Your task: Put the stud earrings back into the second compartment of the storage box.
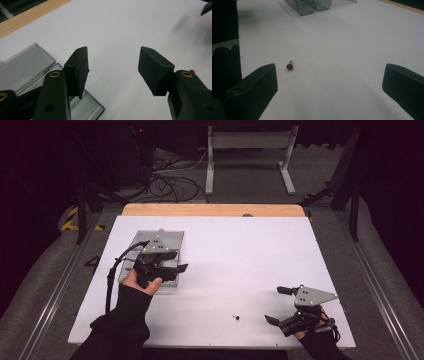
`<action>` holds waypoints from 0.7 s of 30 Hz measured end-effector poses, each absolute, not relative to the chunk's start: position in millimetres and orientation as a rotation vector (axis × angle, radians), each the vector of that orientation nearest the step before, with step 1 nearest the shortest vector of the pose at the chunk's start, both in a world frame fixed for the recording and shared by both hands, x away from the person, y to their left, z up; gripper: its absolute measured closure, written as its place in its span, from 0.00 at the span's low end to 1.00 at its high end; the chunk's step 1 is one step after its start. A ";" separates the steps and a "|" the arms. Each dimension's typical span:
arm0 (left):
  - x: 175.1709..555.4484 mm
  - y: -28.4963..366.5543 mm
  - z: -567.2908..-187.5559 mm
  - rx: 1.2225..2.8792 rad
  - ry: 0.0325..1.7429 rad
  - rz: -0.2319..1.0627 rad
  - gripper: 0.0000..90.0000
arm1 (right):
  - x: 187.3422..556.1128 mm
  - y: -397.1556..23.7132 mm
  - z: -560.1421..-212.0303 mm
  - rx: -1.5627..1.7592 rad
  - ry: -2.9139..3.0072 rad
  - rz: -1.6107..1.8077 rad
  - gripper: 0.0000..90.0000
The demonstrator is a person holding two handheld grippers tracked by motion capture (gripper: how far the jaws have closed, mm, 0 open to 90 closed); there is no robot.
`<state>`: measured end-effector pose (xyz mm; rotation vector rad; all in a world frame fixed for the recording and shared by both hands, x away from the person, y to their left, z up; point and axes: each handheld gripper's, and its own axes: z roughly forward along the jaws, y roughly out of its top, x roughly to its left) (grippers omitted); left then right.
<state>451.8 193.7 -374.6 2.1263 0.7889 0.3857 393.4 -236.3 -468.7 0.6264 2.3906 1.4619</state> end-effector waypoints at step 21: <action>412.9 125.0 -377.8 2.188 0.538 0.275 0.46 | 393.5 -235.8 -469.0 0.628 2.397 1.456 0.00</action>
